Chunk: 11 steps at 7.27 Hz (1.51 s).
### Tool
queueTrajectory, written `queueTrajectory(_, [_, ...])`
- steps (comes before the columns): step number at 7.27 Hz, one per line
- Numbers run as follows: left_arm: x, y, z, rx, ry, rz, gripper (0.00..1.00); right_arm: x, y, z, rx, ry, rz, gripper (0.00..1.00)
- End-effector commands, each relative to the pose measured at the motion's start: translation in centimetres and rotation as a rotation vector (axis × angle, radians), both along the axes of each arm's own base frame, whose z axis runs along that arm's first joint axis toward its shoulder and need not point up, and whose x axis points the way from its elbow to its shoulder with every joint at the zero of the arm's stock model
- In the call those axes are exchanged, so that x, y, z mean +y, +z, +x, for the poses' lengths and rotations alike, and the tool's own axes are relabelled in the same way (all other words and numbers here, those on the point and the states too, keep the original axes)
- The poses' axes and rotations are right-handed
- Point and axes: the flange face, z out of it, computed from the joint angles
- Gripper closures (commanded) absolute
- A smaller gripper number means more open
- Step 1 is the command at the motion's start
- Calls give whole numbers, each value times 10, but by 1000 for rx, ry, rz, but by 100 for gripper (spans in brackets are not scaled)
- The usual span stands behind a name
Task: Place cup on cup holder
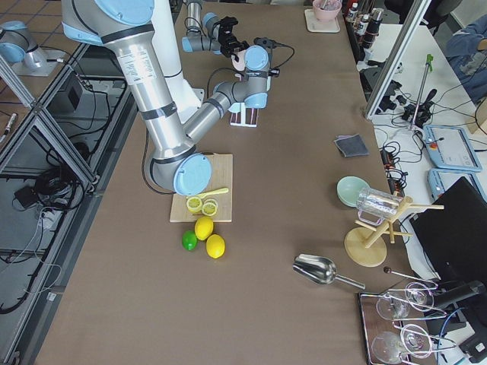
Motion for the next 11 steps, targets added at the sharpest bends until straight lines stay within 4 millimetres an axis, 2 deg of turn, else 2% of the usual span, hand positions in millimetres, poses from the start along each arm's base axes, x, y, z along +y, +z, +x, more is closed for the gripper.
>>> queueTrajectory(1, [-3,9,7,-18,-23,-17,100,10,1,-24,39,4,0,100])
queueTrajectory(2, [-3,10,7,-19,-23,-18,100,16,5,-36,50,8,5,100])
queueTrajectory(5, [-3,11,8,-16,-23,-17,100,18,13,-40,74,-4,35,100])
queueTrajectory(7, [1,19,17,-36,-13,-21,100,18,13,-40,74,-4,37,100])
queueTrajectory(11, [11,20,30,-44,10,-21,100,17,18,-42,93,-3,97,100])
